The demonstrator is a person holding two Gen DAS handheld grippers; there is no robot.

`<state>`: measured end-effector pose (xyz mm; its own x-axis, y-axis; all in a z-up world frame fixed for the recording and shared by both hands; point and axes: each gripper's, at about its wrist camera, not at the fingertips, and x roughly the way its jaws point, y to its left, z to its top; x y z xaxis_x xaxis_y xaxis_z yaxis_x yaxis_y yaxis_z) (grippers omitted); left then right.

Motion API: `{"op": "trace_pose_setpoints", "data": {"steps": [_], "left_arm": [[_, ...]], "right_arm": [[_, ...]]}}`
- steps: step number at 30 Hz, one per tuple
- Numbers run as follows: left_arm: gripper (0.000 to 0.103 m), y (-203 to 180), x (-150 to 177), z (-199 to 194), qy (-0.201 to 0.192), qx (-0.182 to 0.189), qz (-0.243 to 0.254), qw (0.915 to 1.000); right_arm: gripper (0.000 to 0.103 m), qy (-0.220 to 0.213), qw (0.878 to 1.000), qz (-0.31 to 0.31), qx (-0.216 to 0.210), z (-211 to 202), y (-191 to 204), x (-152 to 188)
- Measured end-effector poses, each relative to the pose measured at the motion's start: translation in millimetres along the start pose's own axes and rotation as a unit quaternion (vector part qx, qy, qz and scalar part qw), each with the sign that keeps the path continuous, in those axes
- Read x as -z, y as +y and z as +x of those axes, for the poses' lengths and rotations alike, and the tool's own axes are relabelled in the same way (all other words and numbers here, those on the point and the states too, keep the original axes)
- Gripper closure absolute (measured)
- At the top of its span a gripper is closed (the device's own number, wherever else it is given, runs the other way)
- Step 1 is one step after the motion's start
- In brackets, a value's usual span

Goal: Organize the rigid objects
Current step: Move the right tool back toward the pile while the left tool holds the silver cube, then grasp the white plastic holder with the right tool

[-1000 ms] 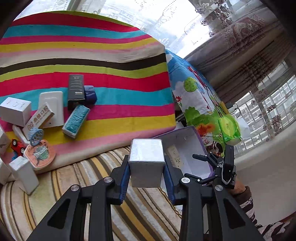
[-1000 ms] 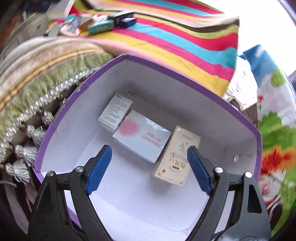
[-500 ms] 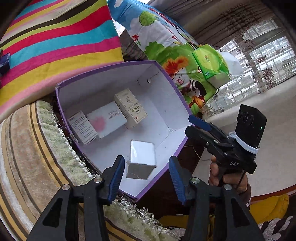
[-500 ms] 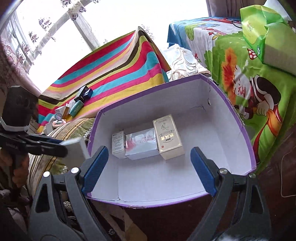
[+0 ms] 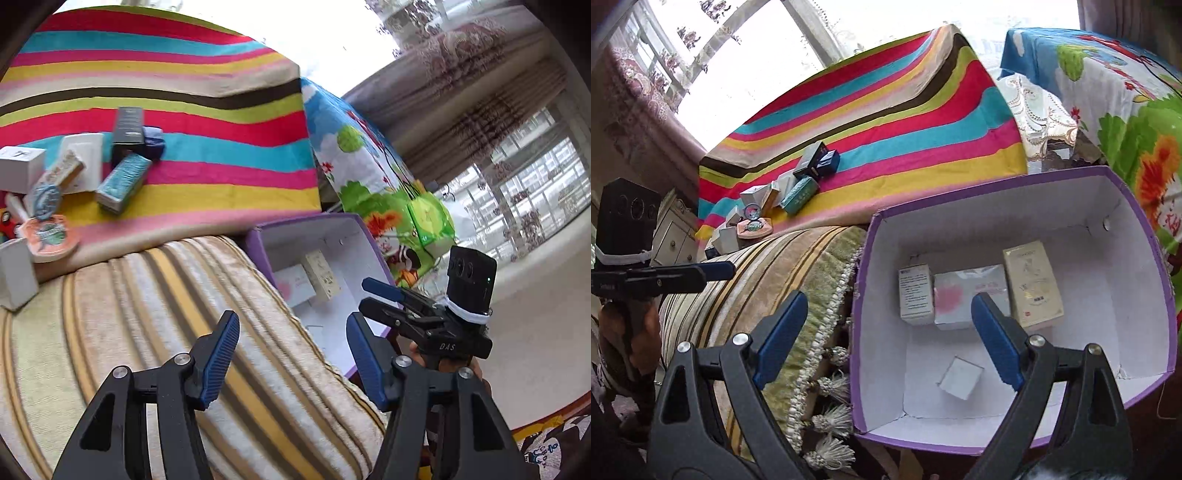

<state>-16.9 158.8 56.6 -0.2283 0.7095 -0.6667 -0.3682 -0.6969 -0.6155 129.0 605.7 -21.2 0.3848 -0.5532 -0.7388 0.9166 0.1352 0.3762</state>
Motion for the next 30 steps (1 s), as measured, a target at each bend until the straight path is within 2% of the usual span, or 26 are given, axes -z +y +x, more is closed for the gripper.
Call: {"op": "trace_pose_setpoints", "data": {"steps": [6,10,14,17,21,30], "left_arm": [[0.041,74,3,-68,-0.074,-0.038,-0.071,0.994],[0.041,113,7,-94,-0.098,-0.052,-0.105,0.9882],[0.041,136,8,-108,-0.109,-0.056,-0.119,0.9853],[0.038,146,5,-105,-0.101,-0.071,-0.117,0.9854],[0.037,154,-6,-90,-0.068,-0.1,-0.1,0.9876],[0.037,165,-25,-52,-0.006,-0.131,-0.08,0.9881]], "right_arm": [[0.011,0.054,0.995,-0.087,-0.019,48,80,-24],[0.011,0.08,0.985,-0.149,-0.042,79,137,-39],[0.011,0.095,0.969,-0.226,-0.012,110,187,-48],[0.011,0.113,0.962,-0.248,-0.013,134,211,-56],[0.011,0.14,0.952,-0.272,-0.023,161,233,-56],[0.011,0.17,0.941,-0.291,0.007,201,241,-59]]}}
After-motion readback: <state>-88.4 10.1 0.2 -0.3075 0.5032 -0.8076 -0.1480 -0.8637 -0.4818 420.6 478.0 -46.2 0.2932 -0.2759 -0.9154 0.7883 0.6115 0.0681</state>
